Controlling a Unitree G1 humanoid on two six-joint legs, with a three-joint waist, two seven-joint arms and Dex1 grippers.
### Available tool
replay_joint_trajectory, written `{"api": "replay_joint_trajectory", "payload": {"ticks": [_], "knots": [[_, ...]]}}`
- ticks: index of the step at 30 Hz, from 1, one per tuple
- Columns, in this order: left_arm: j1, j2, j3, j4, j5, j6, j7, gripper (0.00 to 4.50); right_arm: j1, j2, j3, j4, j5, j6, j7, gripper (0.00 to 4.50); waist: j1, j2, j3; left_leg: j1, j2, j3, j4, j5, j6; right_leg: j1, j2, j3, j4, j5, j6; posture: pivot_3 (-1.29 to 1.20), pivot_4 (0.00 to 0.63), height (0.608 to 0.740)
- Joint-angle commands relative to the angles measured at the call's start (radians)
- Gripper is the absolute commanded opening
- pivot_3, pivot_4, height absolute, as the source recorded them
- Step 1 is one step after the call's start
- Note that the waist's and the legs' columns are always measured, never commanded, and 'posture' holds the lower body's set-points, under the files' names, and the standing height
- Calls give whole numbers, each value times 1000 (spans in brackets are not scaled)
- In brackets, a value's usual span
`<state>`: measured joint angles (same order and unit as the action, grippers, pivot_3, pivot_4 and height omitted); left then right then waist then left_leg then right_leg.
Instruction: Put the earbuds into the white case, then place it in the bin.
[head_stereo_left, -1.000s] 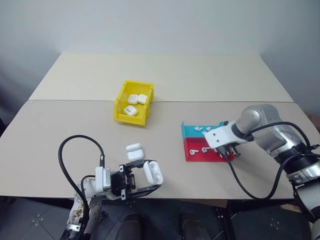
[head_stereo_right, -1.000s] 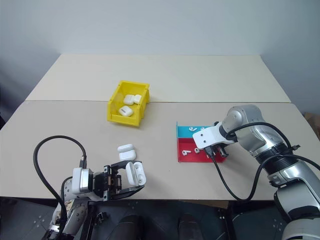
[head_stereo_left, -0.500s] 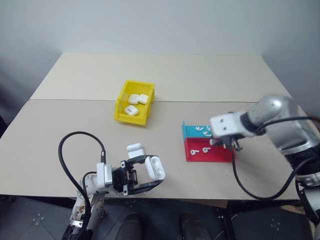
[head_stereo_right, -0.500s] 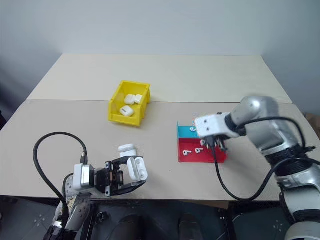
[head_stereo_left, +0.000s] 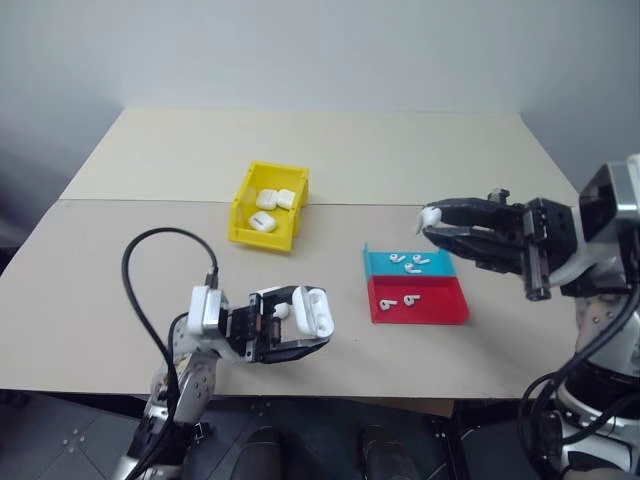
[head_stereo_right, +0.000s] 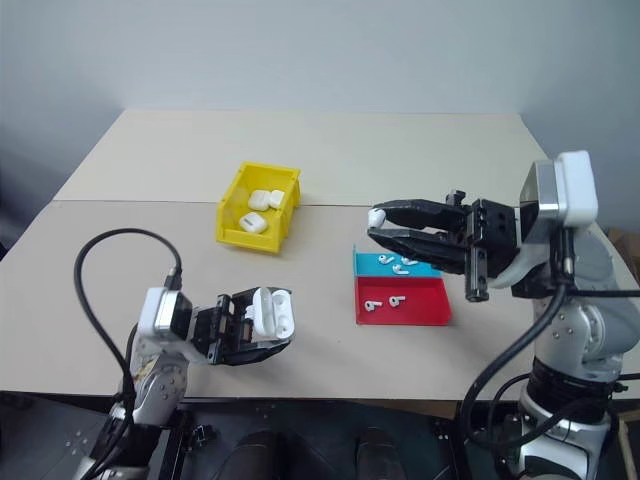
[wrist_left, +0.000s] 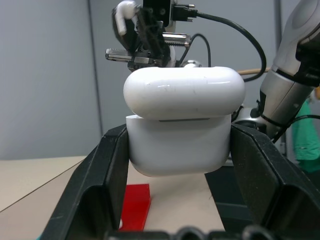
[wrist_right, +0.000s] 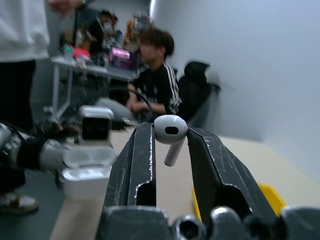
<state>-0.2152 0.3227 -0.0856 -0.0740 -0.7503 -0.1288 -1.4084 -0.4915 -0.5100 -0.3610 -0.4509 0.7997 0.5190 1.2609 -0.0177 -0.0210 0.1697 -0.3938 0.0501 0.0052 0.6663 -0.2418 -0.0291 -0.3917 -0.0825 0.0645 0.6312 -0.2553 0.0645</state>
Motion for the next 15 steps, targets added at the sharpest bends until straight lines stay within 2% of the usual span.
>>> {"api": "replay_joint_trajectory", "payload": {"ticks": [1, 7, 15], "knots": [[-54, -32, 2, 42, -22, 11, -52, 2761, 14, 0, 77, -34, -21, -72, -14, 750, -1, 0, 0, 0, 0, 0, 0, 0, 0, 0, 0, 0, 0, 0, 0, 0, 150, 740], [-75, -97, -6, 114, 11, -23, -117, 2761, 37, 25, 230, -12, -99, -172, -22, 750, 0, 0, 0, -1, 0, 0, 0, 0, 0, 0, 0, 0, -1, 0, 0, 0, 150, 740], [-68, -117, -4, 121, 25, -20, -156, 2761, 36, 32, 347, 15, -167, -253, -30, 750, 2, 0, 0, -1, 0, -1, 0, 0, 0, 0, 0, 0, -1, 0, 0, 0, 150, 740]]}}
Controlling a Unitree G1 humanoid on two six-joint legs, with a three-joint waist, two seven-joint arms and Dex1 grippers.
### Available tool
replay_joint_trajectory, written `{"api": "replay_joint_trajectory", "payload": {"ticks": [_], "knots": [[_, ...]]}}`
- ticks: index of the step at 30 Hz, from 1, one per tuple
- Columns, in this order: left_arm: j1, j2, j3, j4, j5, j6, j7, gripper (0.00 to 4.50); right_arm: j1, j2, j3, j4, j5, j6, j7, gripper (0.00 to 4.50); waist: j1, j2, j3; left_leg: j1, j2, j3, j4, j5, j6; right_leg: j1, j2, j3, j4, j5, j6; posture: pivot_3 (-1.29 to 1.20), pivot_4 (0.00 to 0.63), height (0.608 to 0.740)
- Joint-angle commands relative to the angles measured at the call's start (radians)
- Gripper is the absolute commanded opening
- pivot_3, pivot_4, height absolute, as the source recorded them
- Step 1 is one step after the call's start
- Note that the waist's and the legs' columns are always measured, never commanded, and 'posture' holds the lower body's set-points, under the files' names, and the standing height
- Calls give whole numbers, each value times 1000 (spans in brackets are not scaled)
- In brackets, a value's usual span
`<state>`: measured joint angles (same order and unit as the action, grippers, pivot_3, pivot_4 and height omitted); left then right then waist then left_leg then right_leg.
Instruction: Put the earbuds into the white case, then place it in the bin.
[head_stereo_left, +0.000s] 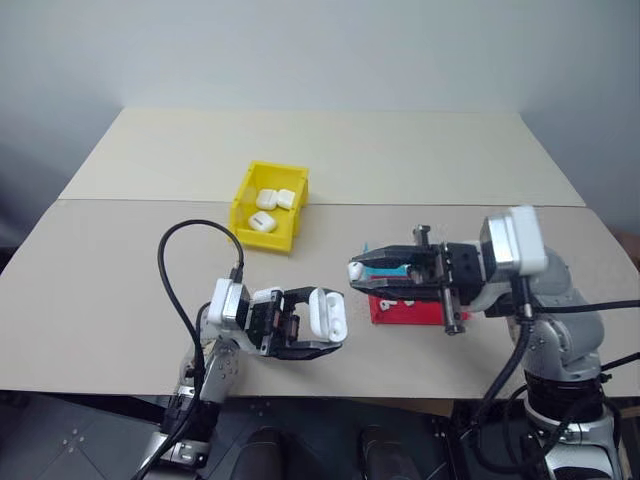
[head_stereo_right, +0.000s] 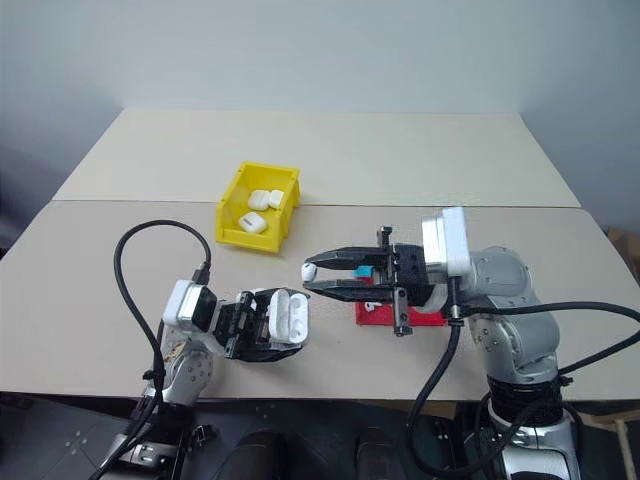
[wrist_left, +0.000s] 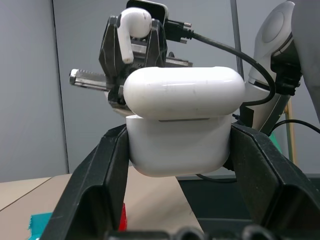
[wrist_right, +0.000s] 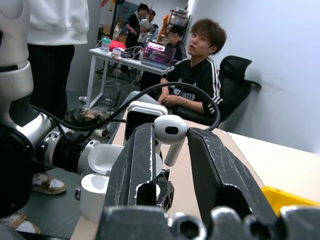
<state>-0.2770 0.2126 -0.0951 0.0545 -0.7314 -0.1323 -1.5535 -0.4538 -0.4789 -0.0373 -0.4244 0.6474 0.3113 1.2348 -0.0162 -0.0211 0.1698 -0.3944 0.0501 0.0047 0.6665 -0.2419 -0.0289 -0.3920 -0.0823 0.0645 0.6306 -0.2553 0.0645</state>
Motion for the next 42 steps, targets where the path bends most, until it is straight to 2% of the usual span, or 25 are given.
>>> {"api": "replay_joint_trajectory", "payload": {"ticks": [1, 42], "knots": [[-7, -8, 6, -6, 14, -20, -9, 2761, 0, 0, 32, -10, -19, -52, -4, 750, 1, 0, 0, 0, 0, 0, 0, 0, 0, 0, 0, 0, 0, 0, 0, 0, 150, 740], [4, -40, 23, 14, 58, -65, 10, 2761, 29, -53, 110, 30, -68, -96, 1, 750, 1, 0, 0, 0, 0, 0, 0, 0, 0, 0, 0, 0, -1, 0, 0, 0, 150, 740]]}}
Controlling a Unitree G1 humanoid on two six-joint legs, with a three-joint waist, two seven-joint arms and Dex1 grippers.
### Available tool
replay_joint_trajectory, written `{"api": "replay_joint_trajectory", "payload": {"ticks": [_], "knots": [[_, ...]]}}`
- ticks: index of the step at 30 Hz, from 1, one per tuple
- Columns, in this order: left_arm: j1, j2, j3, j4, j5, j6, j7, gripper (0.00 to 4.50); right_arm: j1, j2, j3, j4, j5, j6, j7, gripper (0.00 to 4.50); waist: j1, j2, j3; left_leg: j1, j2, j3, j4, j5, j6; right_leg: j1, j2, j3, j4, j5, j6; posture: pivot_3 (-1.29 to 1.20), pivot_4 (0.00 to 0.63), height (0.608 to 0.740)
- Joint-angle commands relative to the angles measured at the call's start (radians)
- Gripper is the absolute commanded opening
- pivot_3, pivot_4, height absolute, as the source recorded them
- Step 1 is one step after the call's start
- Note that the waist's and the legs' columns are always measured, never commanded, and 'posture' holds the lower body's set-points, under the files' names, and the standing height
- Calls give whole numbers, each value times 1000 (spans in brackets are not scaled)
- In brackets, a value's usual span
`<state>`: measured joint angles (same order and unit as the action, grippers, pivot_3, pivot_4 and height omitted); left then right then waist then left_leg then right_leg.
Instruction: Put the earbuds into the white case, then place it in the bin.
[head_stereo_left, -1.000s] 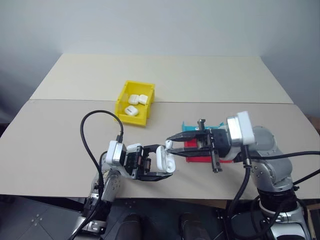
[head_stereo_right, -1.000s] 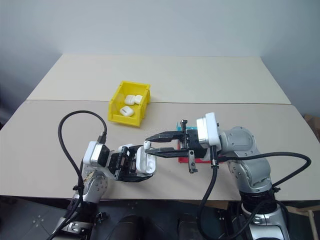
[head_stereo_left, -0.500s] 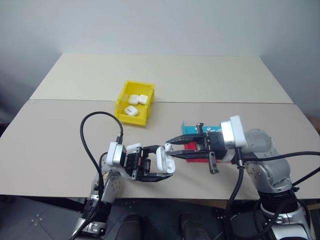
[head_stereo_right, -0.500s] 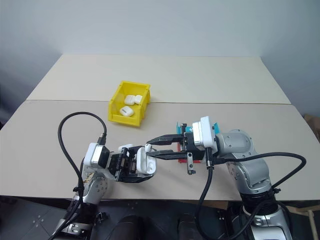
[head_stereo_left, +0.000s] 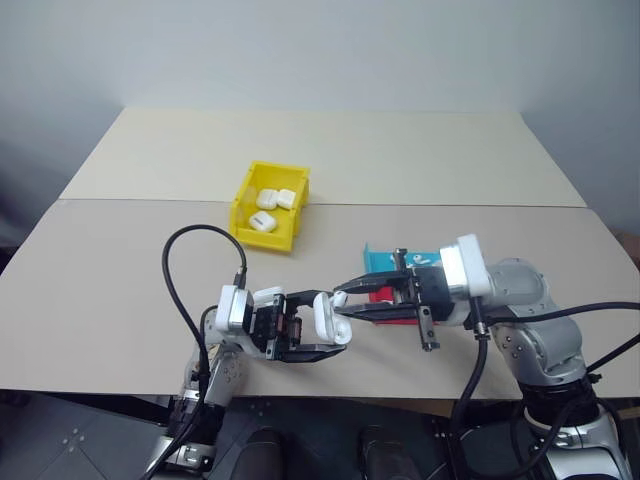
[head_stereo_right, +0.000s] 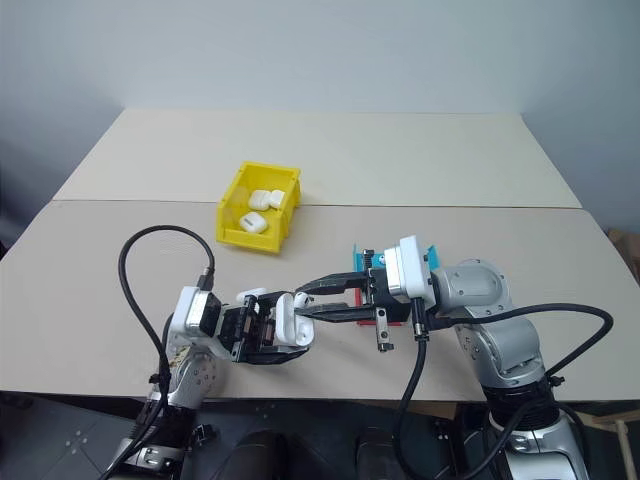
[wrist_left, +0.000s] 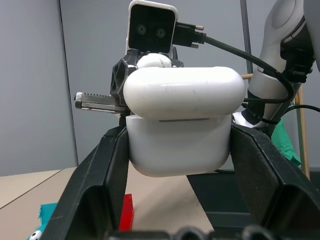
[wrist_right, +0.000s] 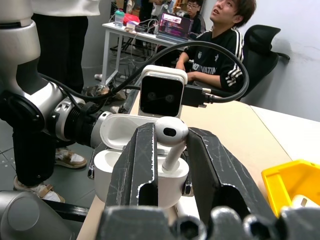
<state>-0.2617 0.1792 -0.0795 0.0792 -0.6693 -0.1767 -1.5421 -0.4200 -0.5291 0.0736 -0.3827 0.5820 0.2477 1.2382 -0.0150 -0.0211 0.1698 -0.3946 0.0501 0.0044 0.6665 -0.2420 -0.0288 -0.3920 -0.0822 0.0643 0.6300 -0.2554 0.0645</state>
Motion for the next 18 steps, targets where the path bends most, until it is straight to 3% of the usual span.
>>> {"api": "replay_joint_trajectory", "payload": {"ticks": [1, 18], "knots": [[-11, -6, 7, -10, -4, -21, -3, 2761, -5, -1, -1, -11, -2, -35, -3, 750, 0, 0, 0, 0, 0, 0, 0, 0, 0, 0, 0, 0, 0, 0, 0, 0, 150, 740], [-3, -16, -5, -17, 4, -22, -2, 2761, -2, 5, 6, -3, -13, -80, 12, 750, 0, 0, 0, 0, 0, 0, 0, 0, 0, 0, 0, 0, 0, 0, 0, 0, 150, 740]]}}
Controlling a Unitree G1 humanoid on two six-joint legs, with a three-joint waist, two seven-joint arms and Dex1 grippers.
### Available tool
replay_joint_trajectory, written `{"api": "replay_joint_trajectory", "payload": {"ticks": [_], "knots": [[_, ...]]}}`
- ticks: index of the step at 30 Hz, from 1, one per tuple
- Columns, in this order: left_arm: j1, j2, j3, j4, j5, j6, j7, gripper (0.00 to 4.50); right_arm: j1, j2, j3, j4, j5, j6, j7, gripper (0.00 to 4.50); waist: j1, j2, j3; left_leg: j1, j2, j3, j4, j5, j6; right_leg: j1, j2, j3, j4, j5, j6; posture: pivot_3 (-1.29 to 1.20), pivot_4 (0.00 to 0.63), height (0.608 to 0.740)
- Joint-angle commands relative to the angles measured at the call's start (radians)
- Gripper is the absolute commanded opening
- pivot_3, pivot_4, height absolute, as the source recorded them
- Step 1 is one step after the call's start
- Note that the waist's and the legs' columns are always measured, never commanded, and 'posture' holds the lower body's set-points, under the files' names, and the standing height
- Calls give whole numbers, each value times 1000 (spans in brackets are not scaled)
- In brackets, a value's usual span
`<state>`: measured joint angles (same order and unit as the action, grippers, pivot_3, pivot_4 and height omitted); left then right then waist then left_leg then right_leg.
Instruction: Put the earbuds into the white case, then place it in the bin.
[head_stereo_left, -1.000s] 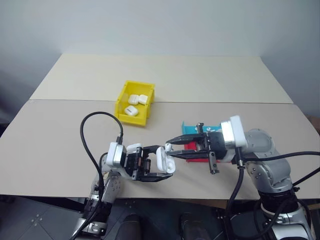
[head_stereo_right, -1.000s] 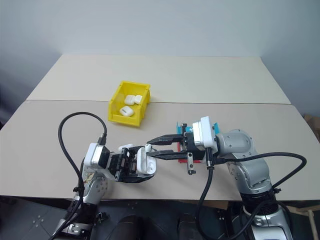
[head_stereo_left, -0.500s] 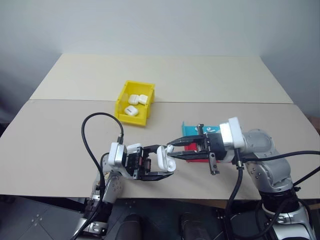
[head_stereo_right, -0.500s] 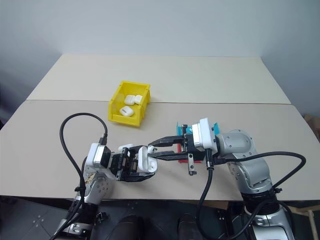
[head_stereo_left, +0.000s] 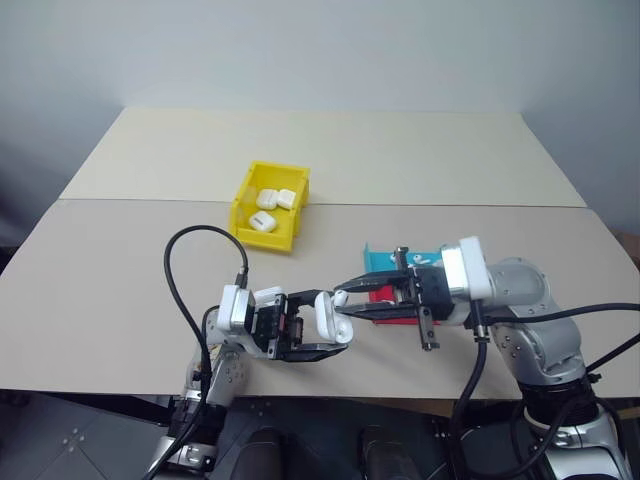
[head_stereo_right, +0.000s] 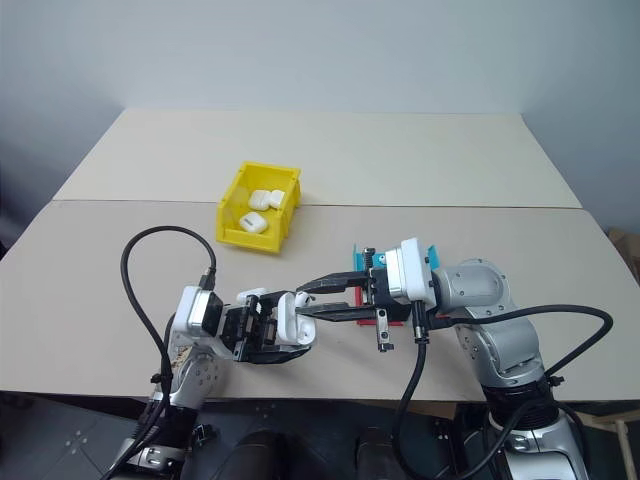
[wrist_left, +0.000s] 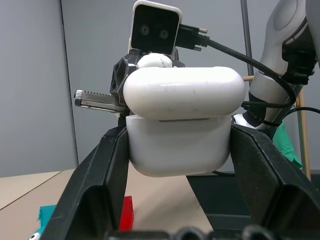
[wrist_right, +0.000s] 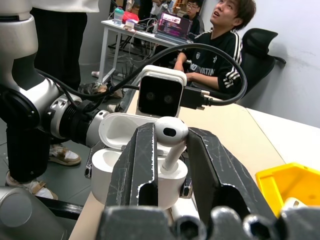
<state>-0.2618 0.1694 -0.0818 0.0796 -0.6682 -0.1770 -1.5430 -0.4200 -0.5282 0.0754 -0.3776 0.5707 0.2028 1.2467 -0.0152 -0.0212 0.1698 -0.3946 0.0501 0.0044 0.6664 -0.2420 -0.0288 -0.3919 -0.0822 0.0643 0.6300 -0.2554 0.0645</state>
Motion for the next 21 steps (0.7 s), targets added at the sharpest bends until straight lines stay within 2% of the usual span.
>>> {"api": "replay_joint_trajectory", "payload": {"ticks": [1, 13, 19, 21], "knots": [[-3, -7, -3, -18, 3, -21, -1, 2761, -2, 4, 6, -6, -4, -39, 3, 750, 0, 0, 0, 0, 0, 0, 0, 0, 0, 0, 0, 0, 0, 0, 0, 0, 150, 740], [7, -11, -11, -21, 6, -28, -6, 2761, -6, -4, 19, 10, -6, -66, 8, 750, 0, 0, 0, 0, 0, 0, 0, 0, 0, 0, 0, 0, 0, 0, 0, 0, 150, 740], [-3, -10, -9, -6, 9, -38, -6, 2761, -9, -7, 12, 12, -1, -69, 11, 2674, 0, 0, 0, 0, 0, 0, 0, 0, 0, 0, 0, 0, 0, 0, 0, 0, 150, 740], [-6, -11, -8, 0, 11, -41, -7, 2761, -7, -13, 7, 8, 7, -67, 19, 2674, 0, 0, 0, 0, 0, 0, 0, 0, 0, 0, 0, 0, 0, 0, 0, 0, 150, 740]]}}
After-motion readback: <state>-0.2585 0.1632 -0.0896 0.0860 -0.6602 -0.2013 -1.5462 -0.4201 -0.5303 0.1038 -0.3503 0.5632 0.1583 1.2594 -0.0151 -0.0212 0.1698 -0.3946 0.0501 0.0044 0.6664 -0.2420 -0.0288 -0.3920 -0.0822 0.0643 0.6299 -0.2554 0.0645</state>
